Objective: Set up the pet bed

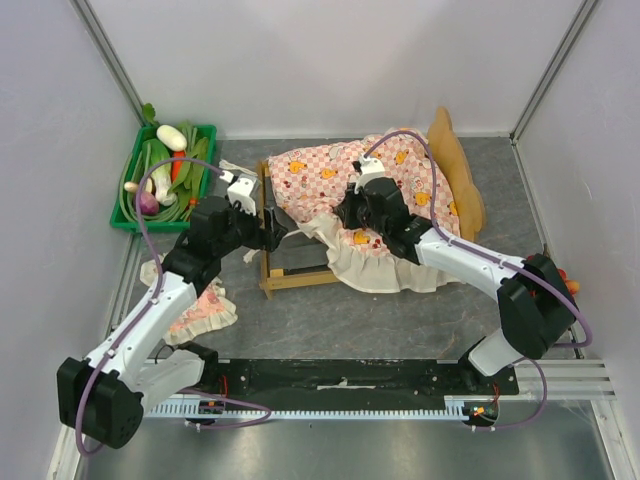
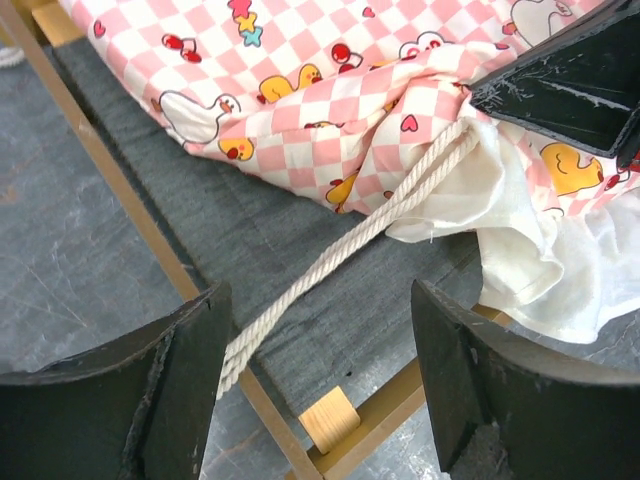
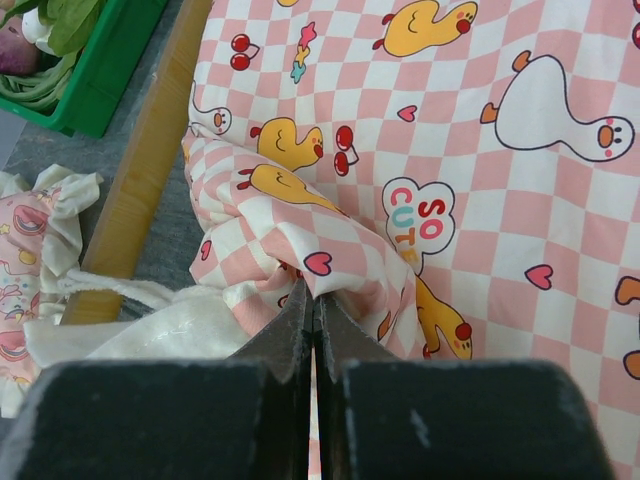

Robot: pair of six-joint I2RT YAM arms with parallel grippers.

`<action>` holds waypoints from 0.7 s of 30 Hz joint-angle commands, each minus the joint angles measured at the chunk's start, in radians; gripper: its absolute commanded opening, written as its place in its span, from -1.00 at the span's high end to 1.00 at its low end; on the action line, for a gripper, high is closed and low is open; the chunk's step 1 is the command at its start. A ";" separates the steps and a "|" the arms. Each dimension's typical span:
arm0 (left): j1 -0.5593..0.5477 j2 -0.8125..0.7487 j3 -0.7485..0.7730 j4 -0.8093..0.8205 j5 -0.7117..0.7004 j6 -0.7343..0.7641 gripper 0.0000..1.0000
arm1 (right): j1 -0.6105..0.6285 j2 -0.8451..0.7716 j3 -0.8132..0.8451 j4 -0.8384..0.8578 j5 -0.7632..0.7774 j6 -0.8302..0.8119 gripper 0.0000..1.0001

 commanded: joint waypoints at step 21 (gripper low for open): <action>-0.019 0.285 0.107 0.085 0.155 0.142 -0.32 | -0.066 -0.003 0.056 -0.023 -0.117 0.014 1.00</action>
